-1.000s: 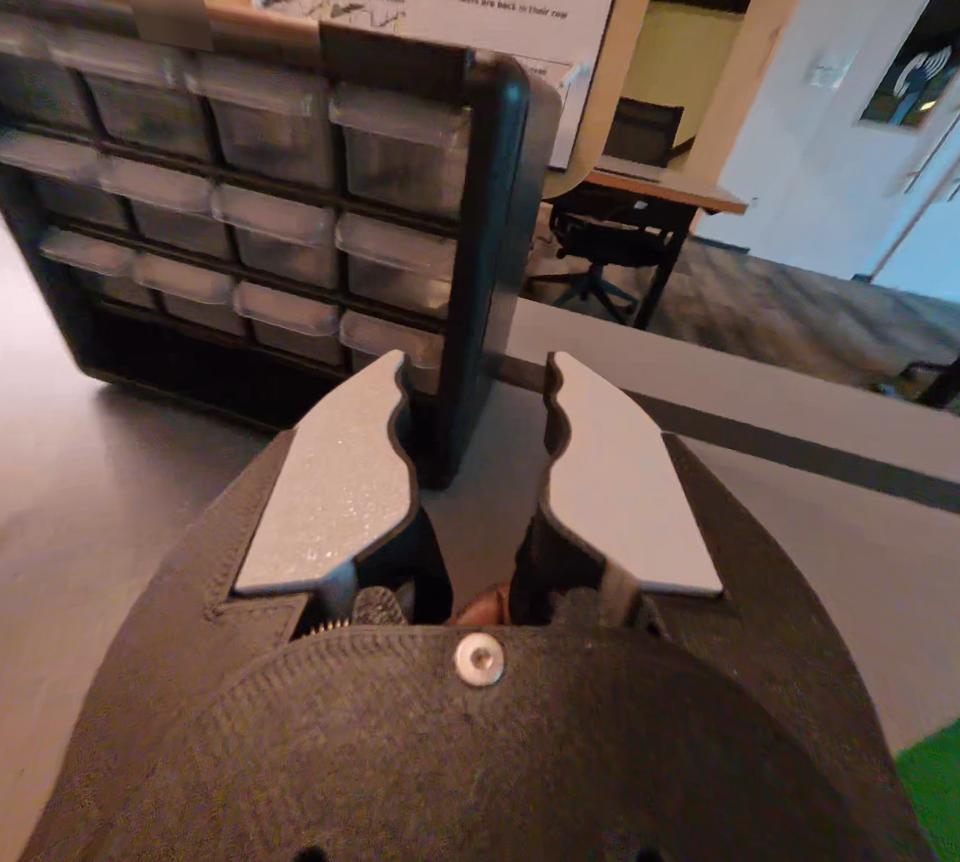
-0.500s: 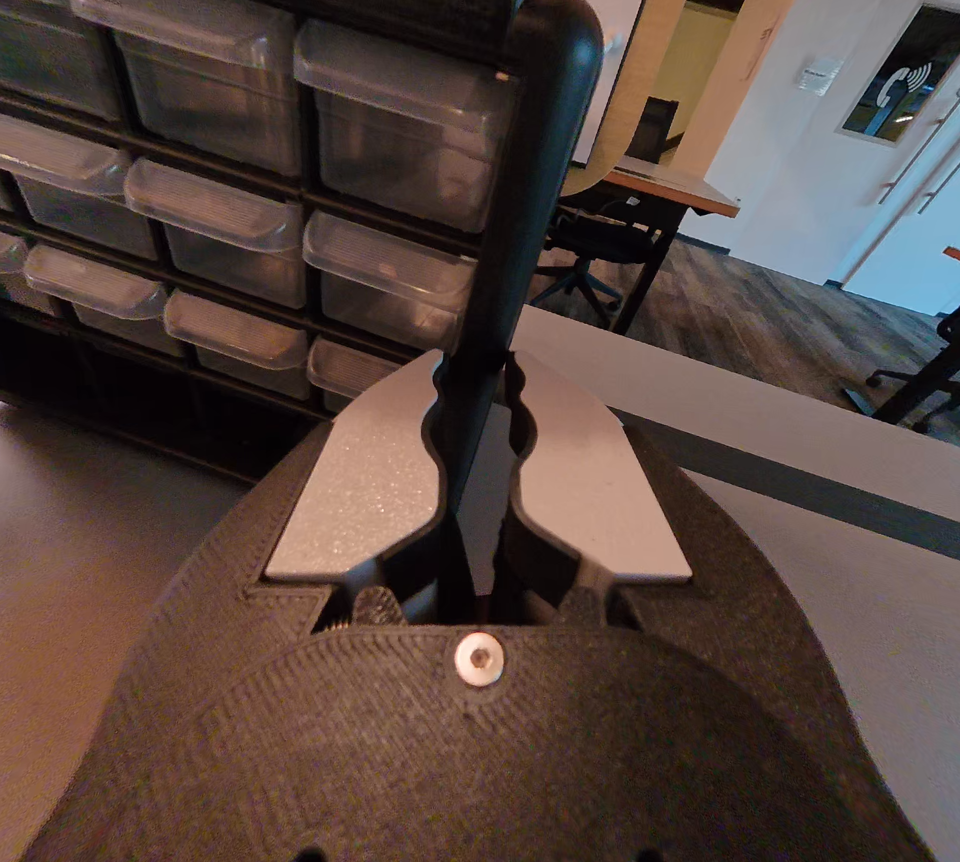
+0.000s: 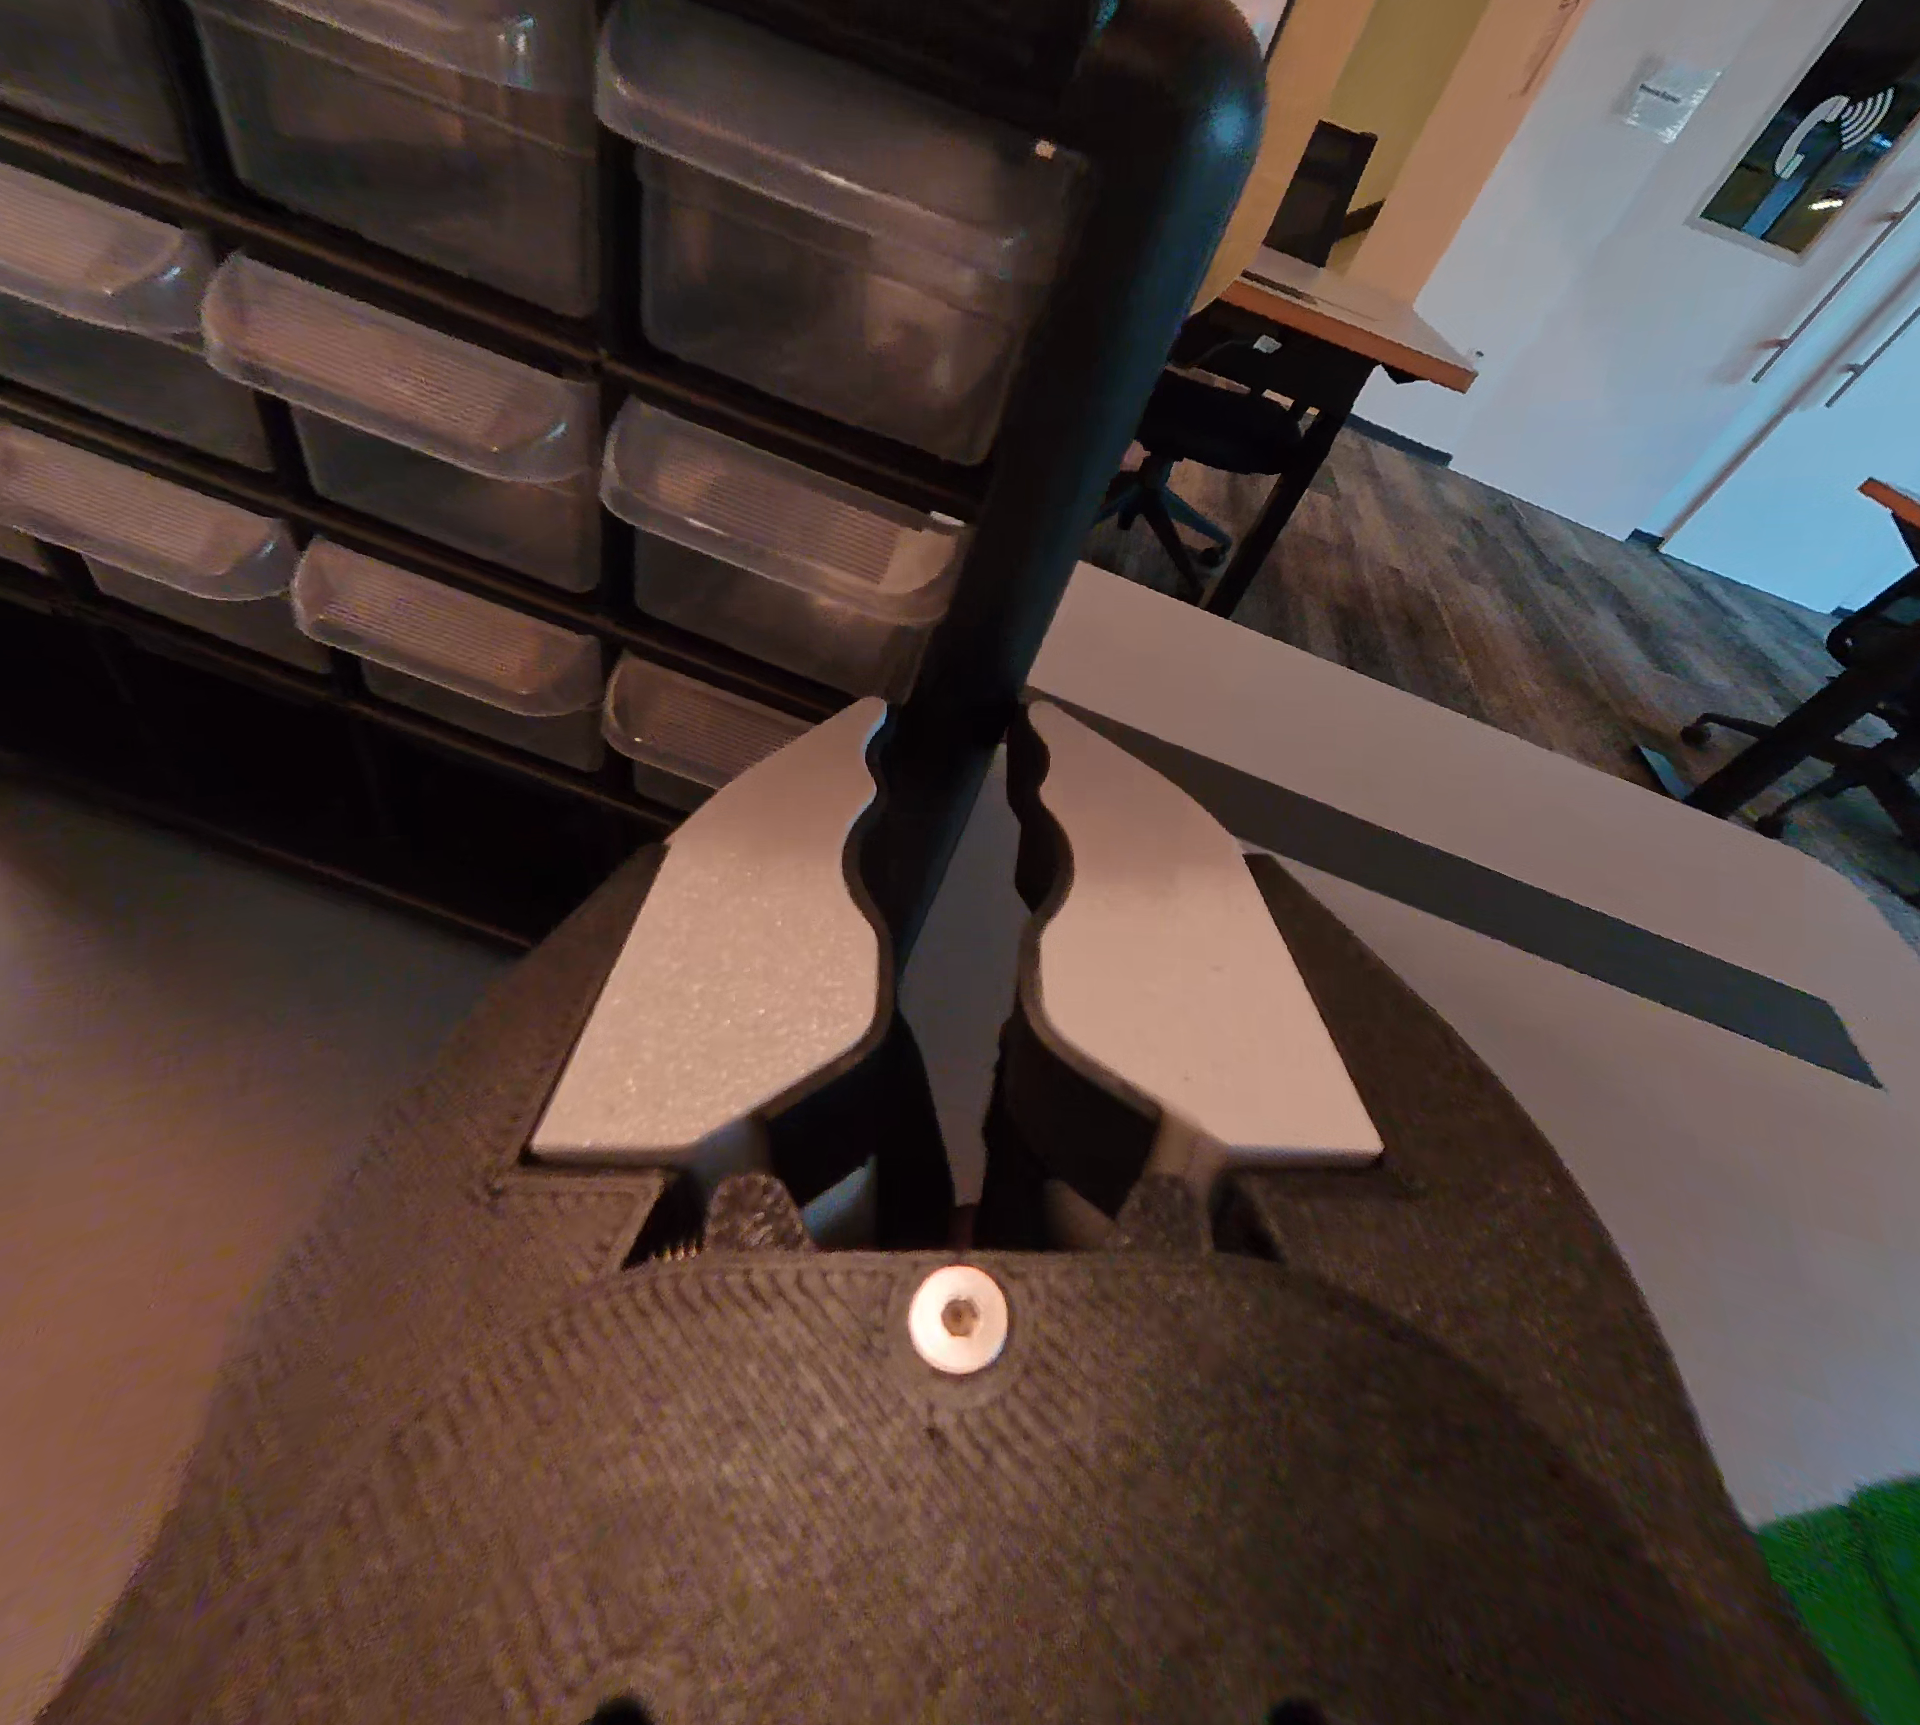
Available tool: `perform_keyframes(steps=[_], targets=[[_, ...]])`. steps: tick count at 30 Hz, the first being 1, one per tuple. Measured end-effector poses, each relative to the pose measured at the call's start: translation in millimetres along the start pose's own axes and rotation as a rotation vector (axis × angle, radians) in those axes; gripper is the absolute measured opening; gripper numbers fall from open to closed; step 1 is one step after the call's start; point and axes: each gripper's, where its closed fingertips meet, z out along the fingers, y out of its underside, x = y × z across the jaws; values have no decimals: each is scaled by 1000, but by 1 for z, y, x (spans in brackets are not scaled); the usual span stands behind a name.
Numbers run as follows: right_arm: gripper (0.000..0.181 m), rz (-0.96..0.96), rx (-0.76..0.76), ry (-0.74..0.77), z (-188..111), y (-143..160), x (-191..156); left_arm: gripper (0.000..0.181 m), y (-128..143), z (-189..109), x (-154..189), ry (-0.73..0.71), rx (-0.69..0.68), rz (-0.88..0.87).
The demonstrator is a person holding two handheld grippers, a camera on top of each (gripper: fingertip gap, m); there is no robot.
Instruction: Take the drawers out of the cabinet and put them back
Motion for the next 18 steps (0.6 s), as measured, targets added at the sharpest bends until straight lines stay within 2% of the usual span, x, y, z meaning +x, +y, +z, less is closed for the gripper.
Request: perform_keyframes(steps=[12,15,18], targets=[[21,-16,-37,-85,-99,12,-15,20,7,-98,43,101,-17,49],[21,-20,-22,-85,-112,13,-17,20,7,-109,47,107,12,60],[22,-14,-10,-93,-114,14,-18,21,8,-110,48,120,8,82]])
